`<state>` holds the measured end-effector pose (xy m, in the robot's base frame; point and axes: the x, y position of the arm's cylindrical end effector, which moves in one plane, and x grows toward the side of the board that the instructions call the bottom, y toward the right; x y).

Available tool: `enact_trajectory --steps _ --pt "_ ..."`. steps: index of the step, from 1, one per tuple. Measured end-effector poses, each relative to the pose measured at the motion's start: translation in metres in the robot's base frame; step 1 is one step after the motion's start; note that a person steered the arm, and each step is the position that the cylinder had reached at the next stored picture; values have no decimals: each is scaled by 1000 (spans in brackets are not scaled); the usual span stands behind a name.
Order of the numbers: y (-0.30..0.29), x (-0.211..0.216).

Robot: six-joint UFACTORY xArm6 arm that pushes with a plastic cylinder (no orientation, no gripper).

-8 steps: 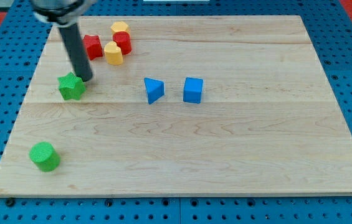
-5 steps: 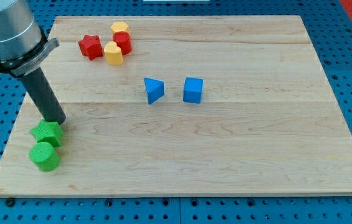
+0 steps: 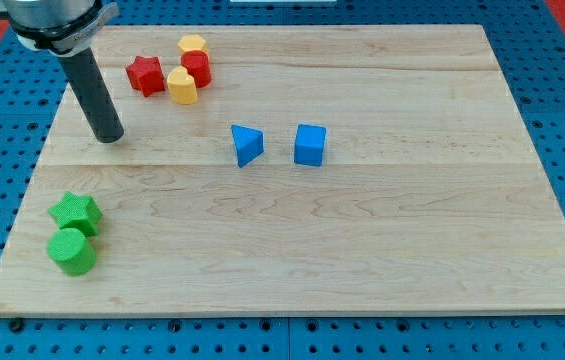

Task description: Move your arm to the center

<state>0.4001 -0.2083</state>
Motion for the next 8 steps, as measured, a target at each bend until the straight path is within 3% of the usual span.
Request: enact_trajectory --steps 6,7,8 --pt "39 -20" --pt "12 -29" --pt "68 -29"
